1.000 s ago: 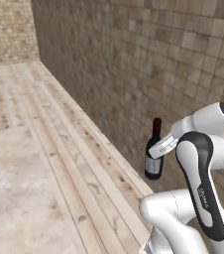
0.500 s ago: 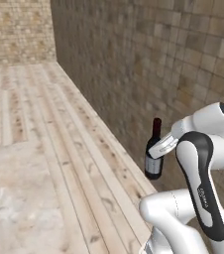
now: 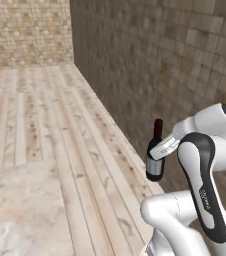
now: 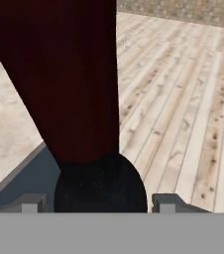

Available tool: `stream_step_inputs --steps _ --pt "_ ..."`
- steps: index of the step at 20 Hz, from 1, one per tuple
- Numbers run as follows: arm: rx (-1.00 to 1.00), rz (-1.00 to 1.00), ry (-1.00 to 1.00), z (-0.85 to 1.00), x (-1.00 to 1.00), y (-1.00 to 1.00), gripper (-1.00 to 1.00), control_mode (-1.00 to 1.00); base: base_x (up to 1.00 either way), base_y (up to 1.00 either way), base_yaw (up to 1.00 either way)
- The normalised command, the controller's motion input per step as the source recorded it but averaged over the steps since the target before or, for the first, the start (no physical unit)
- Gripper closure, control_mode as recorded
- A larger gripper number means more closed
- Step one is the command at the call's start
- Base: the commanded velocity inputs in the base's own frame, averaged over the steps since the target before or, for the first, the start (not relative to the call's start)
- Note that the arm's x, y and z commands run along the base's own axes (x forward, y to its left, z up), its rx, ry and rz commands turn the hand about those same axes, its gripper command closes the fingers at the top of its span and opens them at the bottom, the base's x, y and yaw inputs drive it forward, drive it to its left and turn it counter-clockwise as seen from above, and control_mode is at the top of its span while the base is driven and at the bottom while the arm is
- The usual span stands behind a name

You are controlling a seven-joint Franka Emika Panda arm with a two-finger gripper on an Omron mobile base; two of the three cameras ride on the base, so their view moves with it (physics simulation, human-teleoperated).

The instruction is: There is a wine glass and glass cup on the dining counter. Place the wine bottle next to the wine glass and the juice bottle next to the glass cup.

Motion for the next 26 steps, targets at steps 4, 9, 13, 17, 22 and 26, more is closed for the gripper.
stream_step_inputs --steps 4,9,13,17,22,26 --pt "0.0 0.0 0.0 0.0 0.0 0.0 1.0 1.0 0.77 -0.13 0.19" --pt "0.0 0.0 0.0 0.0 0.0 0.0 1.0 1.0 0.78 -0.13 0.19" --pt "0.0 0.0 0.0 0.0 0.0 0.0 1.0 1.0 0.78 -0.13 0.2" --pt "0.0 0.0 0.0 0.0 0.0 0.0 1.0 1.0 0.78 -0.13 0.2" --pt "0.0 0.0 0.0 0.0 0.0 0.0 1.0 1.0 0.77 -0.13 0.22" --pt "0.0 0.0 0.0 0.0 0.0 0.0 1.0 1.0 0.76 -0.13 0.25"
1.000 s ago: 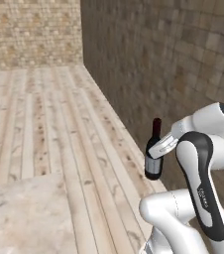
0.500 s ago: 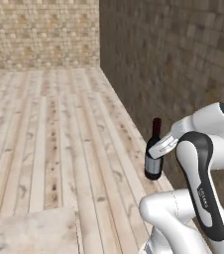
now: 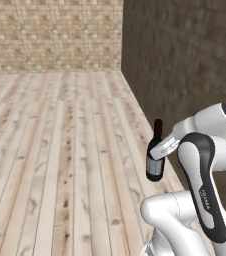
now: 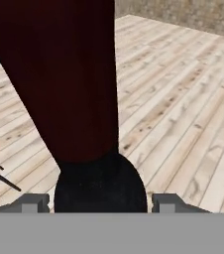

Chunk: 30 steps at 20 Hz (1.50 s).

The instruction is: There is a wine glass and glass cup on the dining counter. Place the wine bottle next to the wine glass and the juice bottle next to the glass cup.

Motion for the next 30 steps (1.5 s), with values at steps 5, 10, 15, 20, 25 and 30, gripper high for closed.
stream_step_inputs --steps 5,10,15,20,25,30 --pt "0.0 0.0 0.0 0.0 0.0 0.0 1.0 1.0 0.69 -0.12 0.33" --pt "0.0 0.0 0.0 0.0 0.0 0.0 1.0 1.0 0.6 -0.09 0.45" --pt "0.0 0.0 0.0 0.0 0.0 0.0 1.0 1.0 0.58 -0.08 0.47" --pt "0.0 0.0 0.0 0.0 0.0 0.0 1.0 1.0 0.59 -0.08 0.46" --pt "0.0 0.0 0.0 0.0 0.0 0.0 1.0 1.0 0.59 -0.08 0.46" --pt "0.0 0.0 0.0 0.0 0.0 0.0 1.0 1.0 0.6 -0.08 0.48"
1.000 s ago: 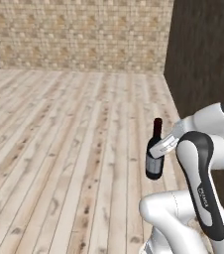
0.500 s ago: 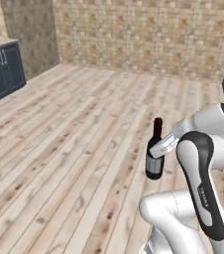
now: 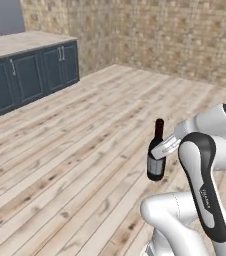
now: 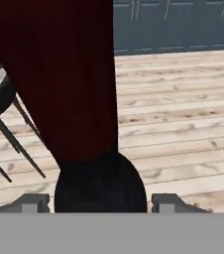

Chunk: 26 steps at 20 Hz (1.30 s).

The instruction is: There is a wine glass and glass cup on the dining counter. Place the wine bottle next to the wine glass and the juice bottle next to the glass cup.

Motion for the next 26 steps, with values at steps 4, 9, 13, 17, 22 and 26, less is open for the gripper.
stream_step_inputs --steps 4,9,13,17,22,26 --pt "0.0 0.0 0.0 0.0 0.0 0.0 1.0 1.0 0.61 -0.09 0.47" --pt "0.0 0.0 0.0 0.0 0.0 0.0 1.0 1.0 0.63 -0.11 0.45" --pt "0.0 0.0 0.0 0.0 0.0 0.0 1.0 1.0 0.66 -0.11 0.43" --pt "0.0 0.0 0.0 0.0 0.0 0.0 1.0 1.0 0.65 -0.1 0.4" --pt "0.0 0.0 0.0 0.0 0.0 0.0 1.0 1.0 0.71 -0.12 0.3" --pt "0.0 0.0 0.0 0.0 0.0 0.0 1.0 1.0 0.73 -0.13 0.22"
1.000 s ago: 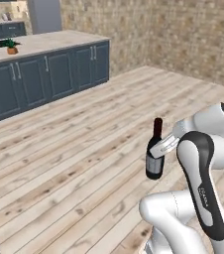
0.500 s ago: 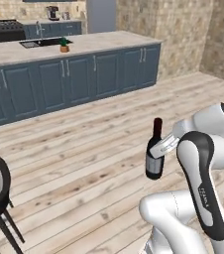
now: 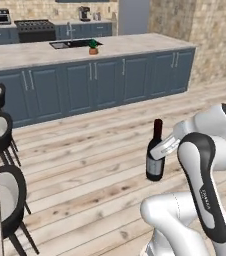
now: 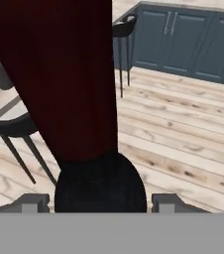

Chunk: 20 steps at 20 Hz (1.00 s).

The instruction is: There is a wine glass and glass cup on the dining counter. Place the wine bottle next to the wine glass and the juice bottle next to the glass cup.

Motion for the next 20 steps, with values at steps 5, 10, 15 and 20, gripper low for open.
stream_step_inputs --steps 5,10,15,20 --pt "0.0 0.0 0.0 0.0 0.0 0.0 1.0 1.0 0.7 -0.18 0.19" --pt "0.0 0.0 0.0 0.0 0.0 0.0 1.0 1.0 0.7 -0.22 0.16" --pt "0.0 0.0 0.0 0.0 0.0 0.0 1.0 1.0 0.71 -0.23 0.15" --pt "0.0 0.0 0.0 0.0 0.0 0.0 1.0 1.0 0.71 -0.24 0.13"
